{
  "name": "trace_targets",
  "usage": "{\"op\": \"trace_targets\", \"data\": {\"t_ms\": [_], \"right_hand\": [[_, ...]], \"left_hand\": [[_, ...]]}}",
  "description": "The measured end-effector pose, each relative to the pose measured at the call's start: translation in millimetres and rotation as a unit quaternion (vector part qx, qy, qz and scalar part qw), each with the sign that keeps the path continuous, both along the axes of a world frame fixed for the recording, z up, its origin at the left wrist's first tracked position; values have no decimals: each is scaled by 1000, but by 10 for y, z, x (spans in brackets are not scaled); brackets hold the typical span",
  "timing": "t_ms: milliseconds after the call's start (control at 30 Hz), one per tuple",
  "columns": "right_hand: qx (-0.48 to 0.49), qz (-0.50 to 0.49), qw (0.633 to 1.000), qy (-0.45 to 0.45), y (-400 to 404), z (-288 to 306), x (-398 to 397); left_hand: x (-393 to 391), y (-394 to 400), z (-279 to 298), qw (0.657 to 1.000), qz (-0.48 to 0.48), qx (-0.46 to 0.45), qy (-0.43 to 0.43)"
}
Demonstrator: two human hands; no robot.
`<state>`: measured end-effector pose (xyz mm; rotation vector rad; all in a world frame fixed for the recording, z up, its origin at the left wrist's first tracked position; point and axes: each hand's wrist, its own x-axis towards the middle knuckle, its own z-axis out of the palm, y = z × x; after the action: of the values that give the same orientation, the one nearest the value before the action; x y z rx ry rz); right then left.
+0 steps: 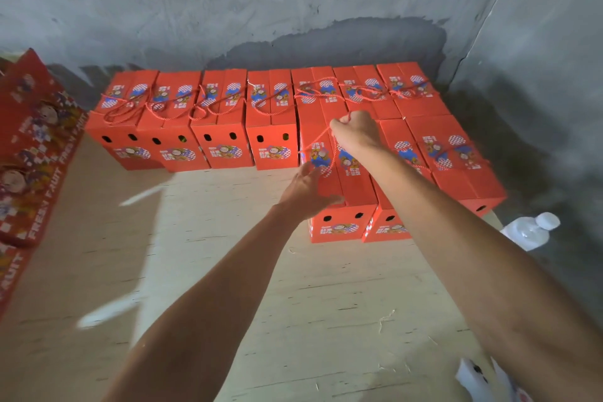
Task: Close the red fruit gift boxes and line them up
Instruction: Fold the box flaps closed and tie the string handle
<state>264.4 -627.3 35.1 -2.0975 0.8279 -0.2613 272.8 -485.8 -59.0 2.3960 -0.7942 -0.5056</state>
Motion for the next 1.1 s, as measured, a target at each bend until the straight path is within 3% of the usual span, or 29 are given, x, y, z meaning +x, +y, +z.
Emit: {"op": "trace_targets", "data": {"t_ms": [167, 400, 633, 867, 1100], "right_hand": [[-18, 57, 996, 63, 253, 301, -472], [-9, 117, 992, -40, 856, 567, -1013], [44, 210, 974, -77, 1724, 557, -1079], [88, 337, 932, -96, 3065, 403, -1019], [106, 405, 905, -79, 4685, 230, -1022]], "left_hand": [[-251, 186, 464, 998, 20, -56, -31], [-719, 779, 952, 984, 67, -135, -91], [-1072, 1781, 1069, 958, 204, -188, -78], [-1490, 3121, 1112, 918, 327, -193, -110], [-1725, 4635, 1088, 885, 401, -195, -132]]}}
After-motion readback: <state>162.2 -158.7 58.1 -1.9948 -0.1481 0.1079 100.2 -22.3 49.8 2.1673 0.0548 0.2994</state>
